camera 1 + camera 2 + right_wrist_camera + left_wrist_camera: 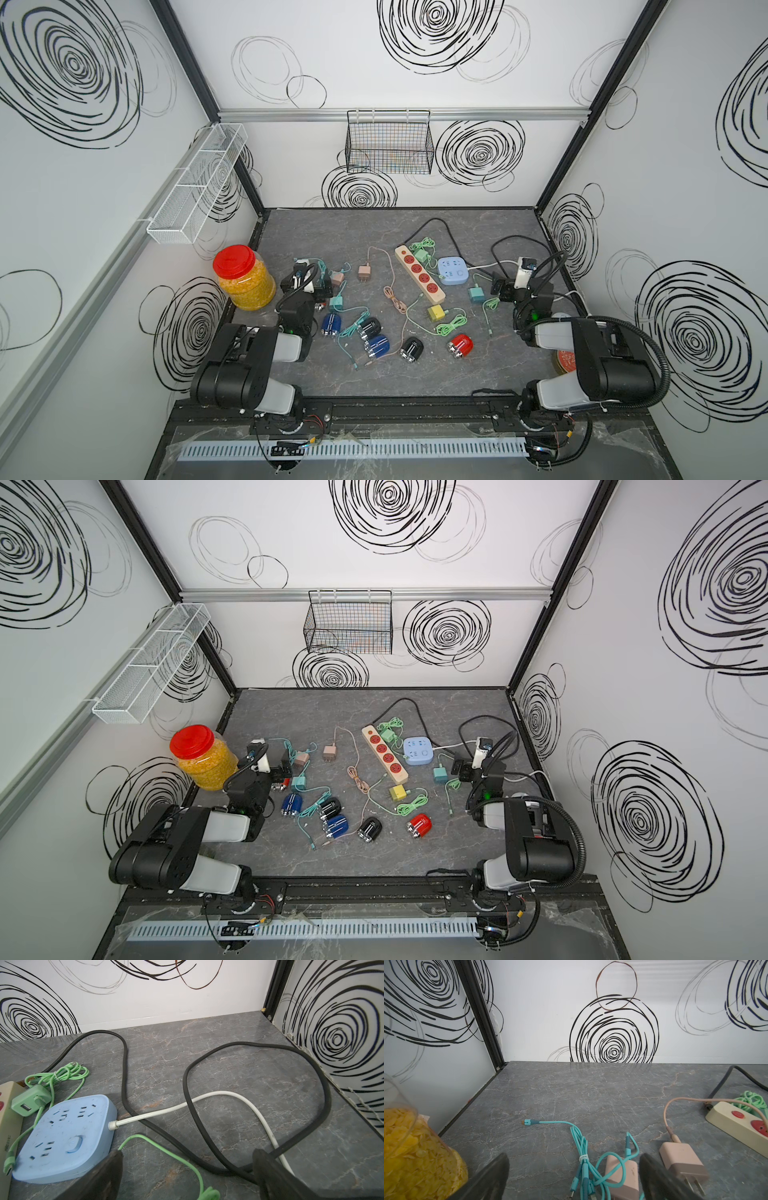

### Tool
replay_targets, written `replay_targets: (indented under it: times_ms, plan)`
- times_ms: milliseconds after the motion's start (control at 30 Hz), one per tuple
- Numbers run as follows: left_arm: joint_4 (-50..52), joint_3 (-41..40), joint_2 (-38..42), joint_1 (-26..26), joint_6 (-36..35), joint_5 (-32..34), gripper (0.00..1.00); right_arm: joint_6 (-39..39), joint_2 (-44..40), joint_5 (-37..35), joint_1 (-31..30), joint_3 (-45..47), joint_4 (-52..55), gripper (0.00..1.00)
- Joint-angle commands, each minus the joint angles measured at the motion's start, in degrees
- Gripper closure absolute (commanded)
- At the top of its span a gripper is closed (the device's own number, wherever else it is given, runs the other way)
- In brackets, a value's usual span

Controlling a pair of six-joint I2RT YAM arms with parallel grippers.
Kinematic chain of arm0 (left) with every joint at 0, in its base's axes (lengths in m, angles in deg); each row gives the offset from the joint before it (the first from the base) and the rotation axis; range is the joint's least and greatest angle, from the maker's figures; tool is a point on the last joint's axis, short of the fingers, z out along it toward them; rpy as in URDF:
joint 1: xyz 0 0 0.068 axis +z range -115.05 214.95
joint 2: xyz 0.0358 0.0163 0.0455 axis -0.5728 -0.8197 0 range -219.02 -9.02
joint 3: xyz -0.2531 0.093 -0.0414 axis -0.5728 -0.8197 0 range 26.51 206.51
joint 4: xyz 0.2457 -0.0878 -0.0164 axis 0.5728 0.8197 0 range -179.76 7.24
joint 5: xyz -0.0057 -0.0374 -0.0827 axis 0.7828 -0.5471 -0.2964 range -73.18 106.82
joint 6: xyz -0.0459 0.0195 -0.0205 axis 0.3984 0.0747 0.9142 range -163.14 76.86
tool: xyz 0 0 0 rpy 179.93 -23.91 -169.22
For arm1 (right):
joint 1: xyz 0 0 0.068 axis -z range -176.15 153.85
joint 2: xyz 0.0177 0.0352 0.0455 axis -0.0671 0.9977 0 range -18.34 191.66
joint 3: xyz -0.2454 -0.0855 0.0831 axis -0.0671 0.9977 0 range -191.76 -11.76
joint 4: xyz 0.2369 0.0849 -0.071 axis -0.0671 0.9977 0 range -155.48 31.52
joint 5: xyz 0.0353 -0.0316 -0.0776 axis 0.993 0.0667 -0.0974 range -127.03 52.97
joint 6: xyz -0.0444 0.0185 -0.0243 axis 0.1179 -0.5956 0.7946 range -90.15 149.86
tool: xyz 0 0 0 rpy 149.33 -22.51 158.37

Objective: Unplug the electric shaver
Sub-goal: Reset both arms

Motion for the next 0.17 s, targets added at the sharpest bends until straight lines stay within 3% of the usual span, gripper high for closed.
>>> replay_targets:
  times_ms: [0,133]
  plan:
    - [-3.6,-0.2,-0.1,0.5,-0.7,-0.5,0.01,0.7,0.5,-0.3,-0.3,-1.2,-1.3,0.00]
    - [-3.6,-0.4,-0.1,0.5,-0.7,-0.5,0.01,0.6,0.0,-0.4,-0.2,-0.7,-1.6,0.00]
